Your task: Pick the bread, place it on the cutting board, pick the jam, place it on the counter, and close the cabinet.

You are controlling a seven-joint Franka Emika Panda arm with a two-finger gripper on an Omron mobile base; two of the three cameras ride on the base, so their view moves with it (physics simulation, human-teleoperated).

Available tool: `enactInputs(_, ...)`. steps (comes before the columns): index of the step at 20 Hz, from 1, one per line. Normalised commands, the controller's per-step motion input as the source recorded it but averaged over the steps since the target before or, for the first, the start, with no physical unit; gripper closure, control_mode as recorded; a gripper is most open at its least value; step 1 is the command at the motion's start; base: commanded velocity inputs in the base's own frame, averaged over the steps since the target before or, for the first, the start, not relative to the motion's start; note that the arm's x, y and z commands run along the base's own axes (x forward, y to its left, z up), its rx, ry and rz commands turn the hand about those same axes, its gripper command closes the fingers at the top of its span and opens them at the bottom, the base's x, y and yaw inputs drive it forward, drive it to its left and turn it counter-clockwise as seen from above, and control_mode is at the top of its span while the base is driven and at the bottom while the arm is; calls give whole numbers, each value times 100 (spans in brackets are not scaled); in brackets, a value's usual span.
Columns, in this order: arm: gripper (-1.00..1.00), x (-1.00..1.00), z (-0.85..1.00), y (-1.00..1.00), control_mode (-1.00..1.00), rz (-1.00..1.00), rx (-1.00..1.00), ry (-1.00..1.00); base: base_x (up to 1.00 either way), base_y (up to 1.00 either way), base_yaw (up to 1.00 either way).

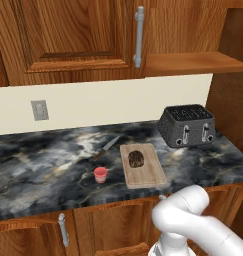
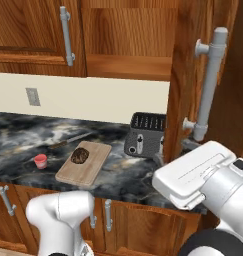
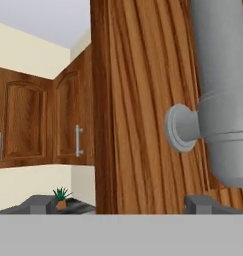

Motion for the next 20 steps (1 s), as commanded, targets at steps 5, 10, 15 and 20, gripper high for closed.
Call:
enactInputs(5,-100,24,-7,40,-100,0,0,0,0,0,0)
enactInputs(10,-100,26,-1,39,-100,0,0,0,0,0,0)
enactInputs(15,-100,31,0,39,-100,0,0,0,0,0,0)
enactInputs(20,-100,32,0,38,-100,0,0,0,0,0,0)
